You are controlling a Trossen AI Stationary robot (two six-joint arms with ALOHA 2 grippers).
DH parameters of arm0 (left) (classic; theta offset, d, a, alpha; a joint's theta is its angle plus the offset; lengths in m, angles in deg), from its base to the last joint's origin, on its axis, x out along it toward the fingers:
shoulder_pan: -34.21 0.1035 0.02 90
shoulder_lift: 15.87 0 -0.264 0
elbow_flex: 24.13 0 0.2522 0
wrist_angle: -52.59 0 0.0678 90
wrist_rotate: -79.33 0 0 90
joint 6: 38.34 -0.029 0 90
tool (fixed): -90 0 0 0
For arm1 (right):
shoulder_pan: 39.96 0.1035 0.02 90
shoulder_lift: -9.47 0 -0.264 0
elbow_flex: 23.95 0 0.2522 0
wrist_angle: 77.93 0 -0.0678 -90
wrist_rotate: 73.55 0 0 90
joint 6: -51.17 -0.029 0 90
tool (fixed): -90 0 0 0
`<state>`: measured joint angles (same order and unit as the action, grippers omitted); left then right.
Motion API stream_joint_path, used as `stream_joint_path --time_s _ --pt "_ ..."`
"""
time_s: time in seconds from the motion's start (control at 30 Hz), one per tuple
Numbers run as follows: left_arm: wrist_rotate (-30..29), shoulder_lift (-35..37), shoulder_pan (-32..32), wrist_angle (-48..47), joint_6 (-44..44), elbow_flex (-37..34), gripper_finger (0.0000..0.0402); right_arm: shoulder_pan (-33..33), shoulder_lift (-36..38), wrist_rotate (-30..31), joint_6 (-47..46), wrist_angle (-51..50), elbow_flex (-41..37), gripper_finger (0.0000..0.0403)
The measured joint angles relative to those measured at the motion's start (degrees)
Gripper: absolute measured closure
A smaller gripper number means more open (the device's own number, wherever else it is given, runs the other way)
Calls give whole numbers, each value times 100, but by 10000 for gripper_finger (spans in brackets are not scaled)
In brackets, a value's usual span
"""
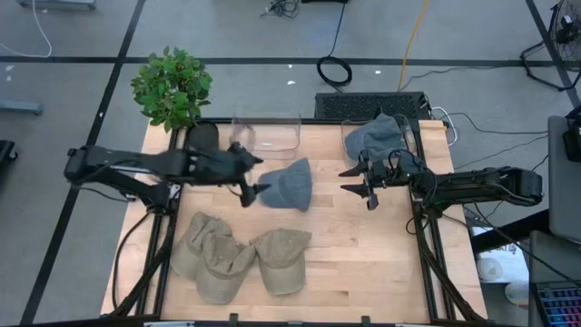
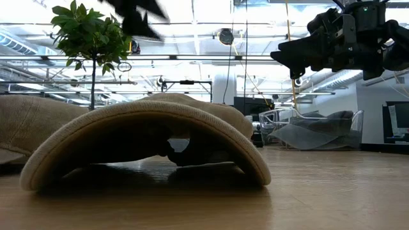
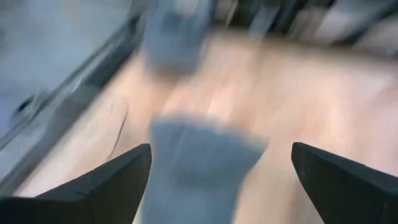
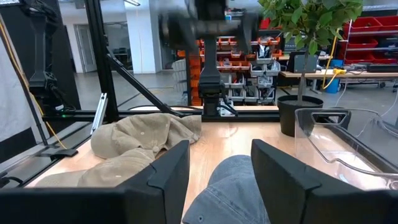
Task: Pick & Place hat
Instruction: Put the blue cap into the right transparent bin
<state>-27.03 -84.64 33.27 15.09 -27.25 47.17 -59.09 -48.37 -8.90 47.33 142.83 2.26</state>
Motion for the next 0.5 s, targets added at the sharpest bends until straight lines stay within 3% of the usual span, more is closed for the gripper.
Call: stream_joint_path --time_s 0.1,0.2,0.33,0.5 --pt "16 -639 57 -434 331 0 5 0 0 0 0 -13 0 242" --pt "329 -1270 96 -222 448 -2 5 0 0 -1 0 -18 0 245" --pt "540 -1843 84 362 -2 0 5 0 0 0 0 -36 0 247" --pt "162 -2257 142 842 -666 0 5 0 0 0 0 -75 0 247"
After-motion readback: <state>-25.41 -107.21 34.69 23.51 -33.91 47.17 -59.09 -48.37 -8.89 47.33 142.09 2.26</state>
